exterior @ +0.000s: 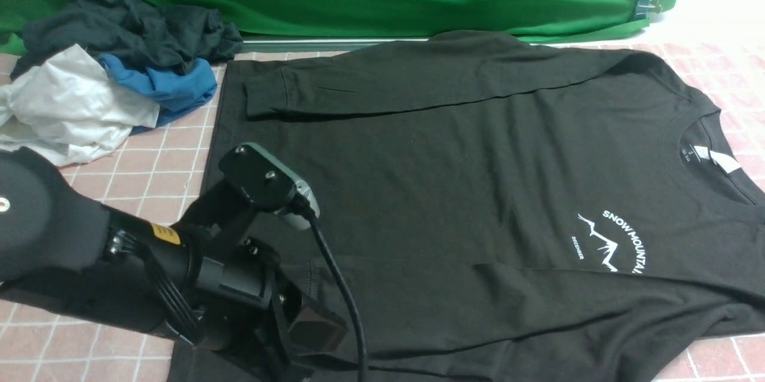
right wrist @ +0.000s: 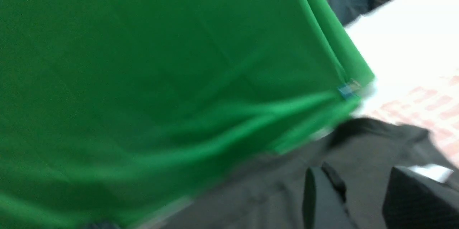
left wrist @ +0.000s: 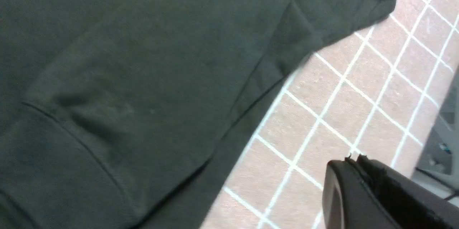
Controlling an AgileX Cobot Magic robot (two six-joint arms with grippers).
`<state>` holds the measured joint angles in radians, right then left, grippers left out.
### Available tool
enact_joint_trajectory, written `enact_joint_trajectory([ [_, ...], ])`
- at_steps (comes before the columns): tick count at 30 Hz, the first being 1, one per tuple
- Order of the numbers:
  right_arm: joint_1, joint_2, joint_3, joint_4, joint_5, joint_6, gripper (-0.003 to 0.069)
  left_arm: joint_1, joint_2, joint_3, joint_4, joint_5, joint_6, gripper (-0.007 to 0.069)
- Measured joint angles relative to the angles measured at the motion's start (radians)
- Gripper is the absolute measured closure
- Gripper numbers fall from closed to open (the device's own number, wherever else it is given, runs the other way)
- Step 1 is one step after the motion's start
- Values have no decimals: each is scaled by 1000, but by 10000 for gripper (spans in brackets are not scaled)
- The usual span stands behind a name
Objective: Fold a long-sleeved shirt over a pink coffee tablecloth.
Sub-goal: 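Grasp the left edge of the dark T-shirt lying flat on the table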
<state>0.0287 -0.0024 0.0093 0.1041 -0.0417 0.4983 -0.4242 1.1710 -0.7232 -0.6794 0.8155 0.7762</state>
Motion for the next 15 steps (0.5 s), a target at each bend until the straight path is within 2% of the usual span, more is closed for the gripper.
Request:
enact_joint_trajectory([
  [3,1,0,0,3,-10,98,419,-1,3,-22,66,-10,-26,604],
  [5,25,1,-19,4,80,142,419,13,21,-50,109,11,-44,604],
  [8,95,34,-107,7,223,110,419,45,60,-92,132,56,-52,604],
  [9,191,95,-235,7,385,7,419,74,111,-131,135,81,-53,604],
  [11,257,134,-305,7,473,-57,419,90,137,-147,136,83,-49,604],
  [12,313,186,-390,7,601,-152,419,102,174,-163,143,70,-46,604],
  [15,493,322,-595,0,888,-323,419,113,243,-175,200,1,-29,596],
])
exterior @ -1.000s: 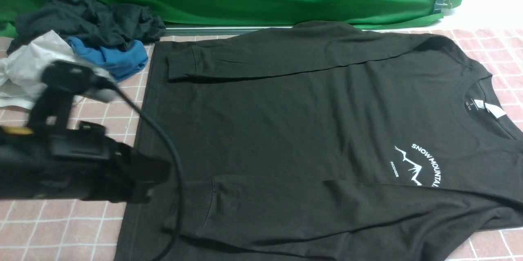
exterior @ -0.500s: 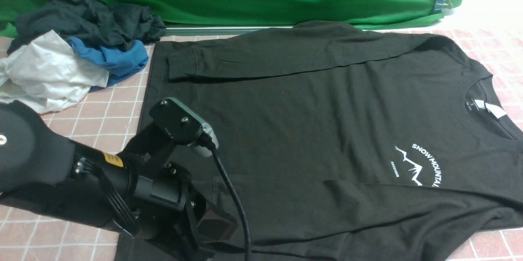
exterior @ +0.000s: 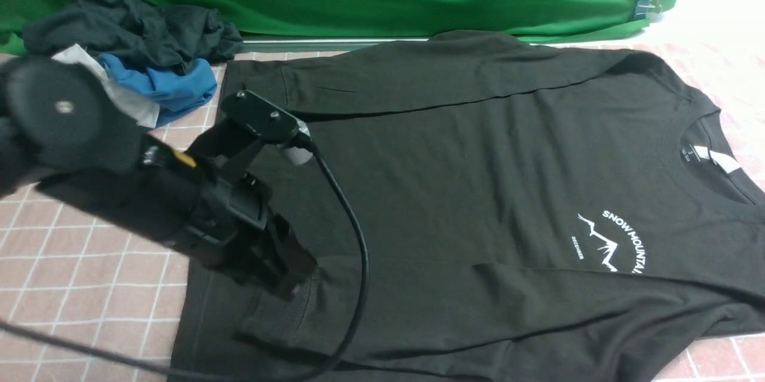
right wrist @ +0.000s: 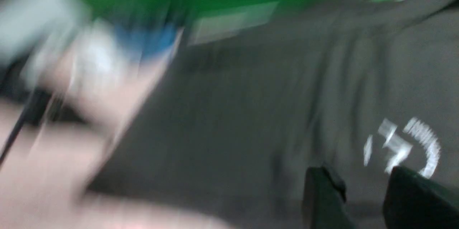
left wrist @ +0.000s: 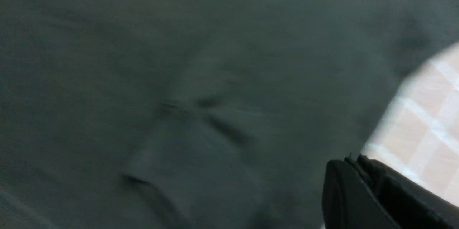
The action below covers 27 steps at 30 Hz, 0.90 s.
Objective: Fold a long-sleeved shirt over a pink coffee tablecloth.
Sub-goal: 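Grasp the left edge of the dark T-shirt lying flat on the table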
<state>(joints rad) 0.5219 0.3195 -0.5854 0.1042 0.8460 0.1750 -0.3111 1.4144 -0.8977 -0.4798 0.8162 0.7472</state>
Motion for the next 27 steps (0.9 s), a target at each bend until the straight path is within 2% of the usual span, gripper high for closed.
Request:
enact_joint_trajectory([
  [1,0,7,0,0,16,-6,419,1,4,-1,4,-5,0,596],
  [2,75,60,-70,-8,125,-44,419,2,44,-3,29,-42,18,577],
  [4,171,109,-138,-19,215,-64,419,5,86,-3,59,-70,38,533],
  [5,179,112,-142,-19,215,-64,419,5,90,-3,64,-72,38,528],
  [7,274,133,-174,-24,234,-78,419,19,138,-3,94,-93,47,442],
  [9,306,137,-177,-24,227,-79,419,30,162,-3,108,-123,50,382],
  [10,356,139,-179,-24,213,-79,419,49,186,-3,118,-164,52,312],
  [11,379,139,-179,-24,206,-78,419,65,201,-3,120,-199,54,274],
  [14,422,139,-181,-25,188,-78,419,88,243,-4,123,-236,78,214],
  [20,447,140,-182,-27,155,-78,419,96,325,-5,86,-233,202,211],
  [24,447,140,-182,-27,148,-78,419,96,333,-7,75,-237,225,244],
  [27,447,141,-182,-27,147,-78,419,96,334,-7,62,-226,227,298],
])
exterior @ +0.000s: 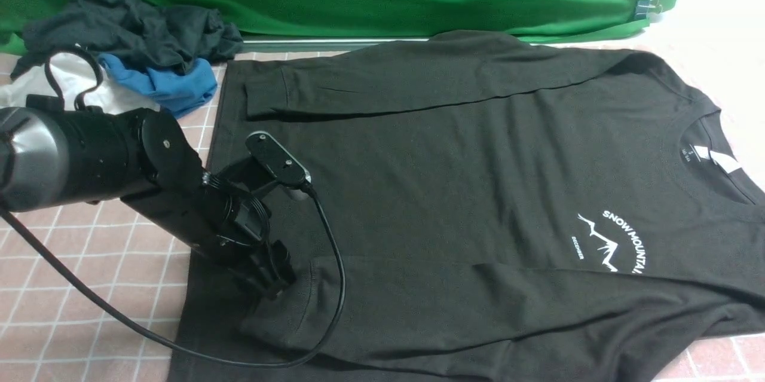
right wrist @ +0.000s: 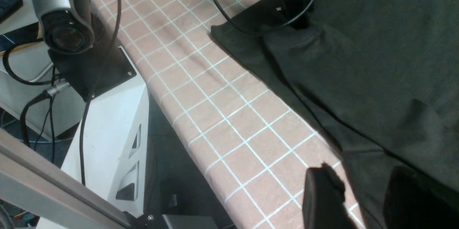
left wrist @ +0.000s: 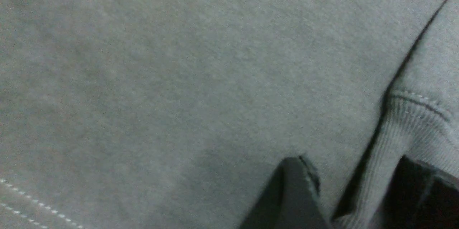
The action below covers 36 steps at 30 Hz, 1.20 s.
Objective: Fold a long-sleeved shirt over a pink coffee tablecloth.
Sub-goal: 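Grasp the left edge of the dark T-shirt lying flat on the table, then fold the left side of the black T-shirt inward over its body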
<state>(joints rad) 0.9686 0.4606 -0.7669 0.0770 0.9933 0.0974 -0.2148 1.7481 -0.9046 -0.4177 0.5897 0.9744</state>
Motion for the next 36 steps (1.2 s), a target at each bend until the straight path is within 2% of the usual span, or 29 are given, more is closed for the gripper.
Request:
enact_joint_trajectory([
  [2,0,0,0,0,0,0,419,0,1,-2,-4,14,1,359],
  [3,0,0,0,0,-2,0,419,0,1,-2,-8,23,8,431],
  [5,0,0,0,-1,-7,0,419,0,1,-3,-12,33,13,523],
  [6,0,0,0,-1,-7,0,419,0,1,-4,-12,34,13,523],
  [7,0,0,0,-1,-9,0,419,0,1,-12,-8,39,14,573],
  [8,0,0,0,-1,-11,0,419,0,1,-17,-4,43,12,582],
  [11,0,0,0,-1,-13,5,419,0,-19,-47,27,68,-40,586],
  [17,0,0,0,-1,-15,31,419,0,-124,-160,148,115,-227,586],
  [23,0,0,0,-3,-30,31,419,0,-135,-258,212,136,-275,586],
  [29,0,0,0,-4,-41,31,419,0,-84,-291,303,76,-354,586],
  [36,0,0,0,-5,-44,32,419,0,27,-292,497,1,-487,574],
])
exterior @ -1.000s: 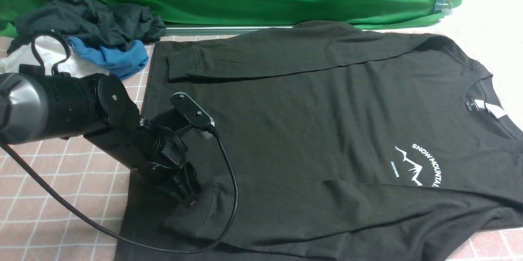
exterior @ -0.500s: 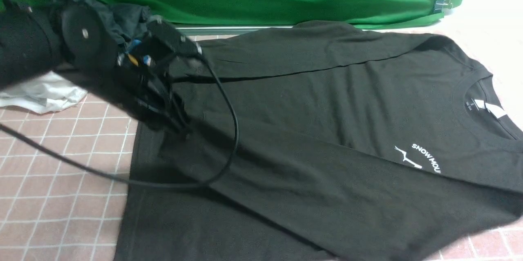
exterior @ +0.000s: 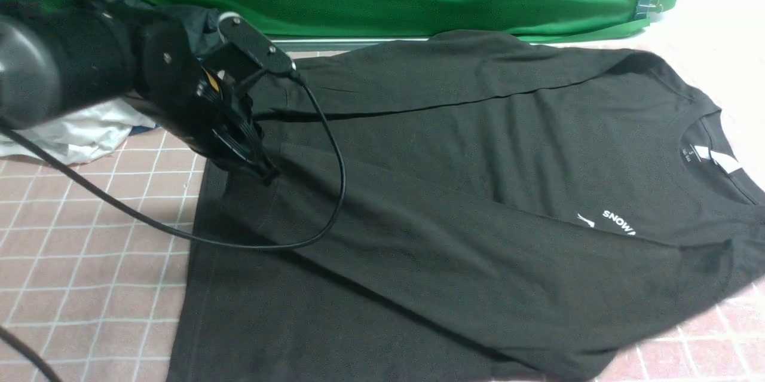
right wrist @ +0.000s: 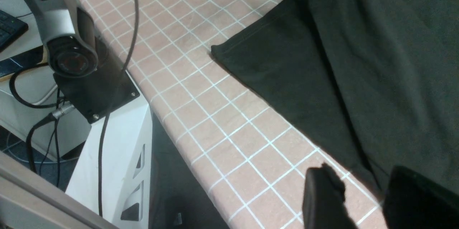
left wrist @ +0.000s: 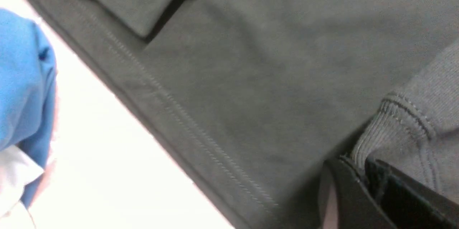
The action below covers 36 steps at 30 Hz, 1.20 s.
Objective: Fold a long-sleeved shirt over a pink coffee tablecloth.
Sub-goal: 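Fold the left side of the black T-shirt inward over its body, then fold the left side of the dark shirt inward over its body with the left gripper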
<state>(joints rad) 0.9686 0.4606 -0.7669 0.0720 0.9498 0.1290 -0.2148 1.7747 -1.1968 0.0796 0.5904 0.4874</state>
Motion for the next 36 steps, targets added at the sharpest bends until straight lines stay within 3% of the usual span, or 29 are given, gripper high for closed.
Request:
enact_joint_trajectory([
  [5,0,0,0,0,-3,-2,419,0,39,0,33,-43,-24,503],
  [9,0,0,0,-11,-10,26,419,0,40,0,38,-59,-28,304],
  [12,0,0,0,-107,-15,173,419,0,24,0,24,-57,-79,170],
  [13,0,0,0,-117,-15,173,419,0,22,0,22,-56,-89,162],
  [15,0,0,0,-277,-2,331,419,1,-14,-1,-27,-52,-115,104],
  [17,0,0,0,-365,23,400,419,1,-40,-13,-65,-39,-105,130],
  [20,0,0,-1,-462,49,444,425,4,-52,-84,-101,20,-52,295],
  [23,0,0,-2,-499,52,470,431,21,-16,-204,-128,106,60,521],
  [24,0,0,-2,-499,52,470,431,22,-7,-222,-131,112,79,539],
  [25,0,0,-3,-504,51,473,431,45,52,-310,-168,185,174,587],
  [28,0,0,-3,-508,42,476,431,72,115,-378,-201,247,255,584],
  [31,0,9,-30,-509,42,501,421,100,204,-440,-239,294,419,519],
  [32,0,21,-63,-510,66,510,419,105,236,-449,-242,292,502,464],
  [33,0,25,-74,-510,74,512,419,105,244,-451,-242,289,511,447],
  [36,0,64,-169,-511,135,498,419,105,293,-453,-245,196,616,286],
])
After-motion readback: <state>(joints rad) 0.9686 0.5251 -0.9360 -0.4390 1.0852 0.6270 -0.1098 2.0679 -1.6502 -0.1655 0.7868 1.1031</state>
